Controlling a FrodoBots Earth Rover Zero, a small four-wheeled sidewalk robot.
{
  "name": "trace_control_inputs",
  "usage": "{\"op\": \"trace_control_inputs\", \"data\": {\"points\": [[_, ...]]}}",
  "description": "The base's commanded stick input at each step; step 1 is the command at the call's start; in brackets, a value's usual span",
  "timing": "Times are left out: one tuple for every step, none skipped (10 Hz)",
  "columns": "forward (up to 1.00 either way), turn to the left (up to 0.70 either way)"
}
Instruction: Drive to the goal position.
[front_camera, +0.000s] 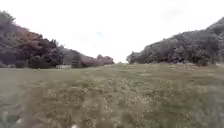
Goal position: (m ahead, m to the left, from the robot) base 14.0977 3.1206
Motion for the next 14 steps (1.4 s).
{"op": "trace_control_inputs", "data": {"points": [[1.0,0.0],[1.0,0.0],[1.0,0.0],[1.0,0.0],[1.0,0.0],[1.0,0.0],[1.0,0.0],[1.0,0.0],[1.0,0.0],[1.0,0.0],[1.0,0.0],[1.0,0.0],[1.0,0.0],[1.0,0.0]]}}
